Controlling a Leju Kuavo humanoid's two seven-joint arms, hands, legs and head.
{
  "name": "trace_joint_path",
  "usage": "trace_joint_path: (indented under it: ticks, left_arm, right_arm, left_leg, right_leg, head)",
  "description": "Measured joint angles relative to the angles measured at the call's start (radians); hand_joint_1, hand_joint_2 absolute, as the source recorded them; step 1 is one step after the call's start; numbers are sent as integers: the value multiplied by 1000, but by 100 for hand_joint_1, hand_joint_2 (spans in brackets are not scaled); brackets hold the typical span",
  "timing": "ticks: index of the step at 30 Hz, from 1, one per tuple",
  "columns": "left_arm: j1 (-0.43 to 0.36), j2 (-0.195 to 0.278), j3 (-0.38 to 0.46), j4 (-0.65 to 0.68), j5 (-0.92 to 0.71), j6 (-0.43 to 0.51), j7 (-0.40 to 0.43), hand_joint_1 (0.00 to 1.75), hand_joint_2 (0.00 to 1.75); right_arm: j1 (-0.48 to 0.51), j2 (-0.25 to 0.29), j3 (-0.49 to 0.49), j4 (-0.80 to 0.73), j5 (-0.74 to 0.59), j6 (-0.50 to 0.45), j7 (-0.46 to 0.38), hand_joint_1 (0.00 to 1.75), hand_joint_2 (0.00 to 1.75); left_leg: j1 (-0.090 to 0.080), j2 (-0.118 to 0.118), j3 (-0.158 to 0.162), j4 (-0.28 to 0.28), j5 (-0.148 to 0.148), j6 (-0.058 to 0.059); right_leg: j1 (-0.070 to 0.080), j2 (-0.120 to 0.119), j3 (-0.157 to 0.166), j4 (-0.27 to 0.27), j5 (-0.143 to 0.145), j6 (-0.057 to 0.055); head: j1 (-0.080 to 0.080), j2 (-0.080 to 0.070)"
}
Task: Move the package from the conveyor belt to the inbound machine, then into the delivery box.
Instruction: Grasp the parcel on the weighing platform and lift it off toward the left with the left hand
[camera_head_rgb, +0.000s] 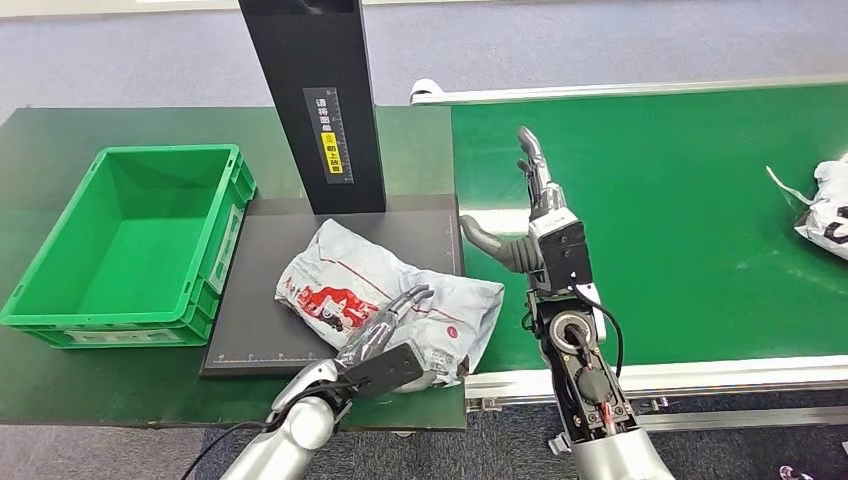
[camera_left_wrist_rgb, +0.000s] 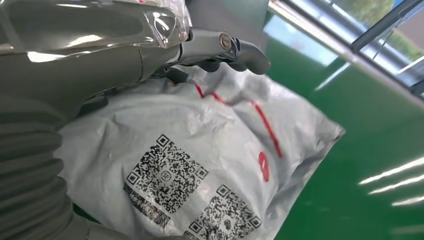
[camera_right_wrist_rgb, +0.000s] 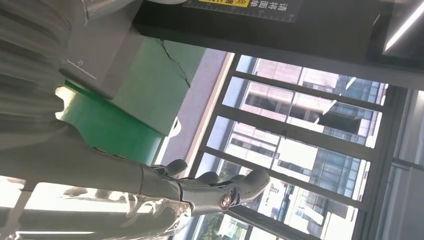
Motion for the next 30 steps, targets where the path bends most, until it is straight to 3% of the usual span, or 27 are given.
trace_joint_path:
  ticks: [5,9,10,14,20,25,30]
  left_arm:
    - [-24,-2,-4,51,-31,8,22,8,175]
    - [-33,-5,-3,73,-32,15,12,144,175]
    - [-35,-6,-3,76,-32,17,9,150,175]
    - [-37,-7,-2,80,-33,24,-2,161,175]
    - [-39,-8,0,80,-39,40,-19,139,175]
    - [-41,-8,1,80,-42,53,-23,165,175]
    - [-41,-9,1,80,-41,90,-36,174,175]
  right_arm:
    - [7,0,-2,-7,5,-3,7,0,175]
    - [9,1,-2,-8,11,-3,12,0,175]
    - [9,1,-2,-9,13,-3,13,0,175]
    - [16,0,-2,-12,22,-3,21,0,175]
    - [19,0,-2,-14,38,4,38,0,175]
    - [20,1,-2,-13,33,23,72,0,175]
    - [20,9,-10,7,-123,133,158,0,175]
  left_leg:
    - [0,0,0,0,0,0]
    - [0,0,0,0,0,0]
    - [0,0,0,0,0,0]
    - [0,0,0,0,0,0]
    - [0,0,0,0,0,0]
    - [0,0,0,0,0,0]
    - [0,0,0,0,0,0]
  right_leg:
    - [0,0,0,0,0,0]
    - [0,0,1,0,0,0]
    - [0,0,1,0,0,0]
    - [0,0,1,0,0,0]
    - [0,0,1,0,0,0]
    - [0,0,1,0,0,0]
    - [0,0,1,0,0,0]
  head:
    - [0,0]
    - [0,0]
    - [0,0]
    - [0,0]
    - [0,0]
    - [0,0]
    - [0,0]
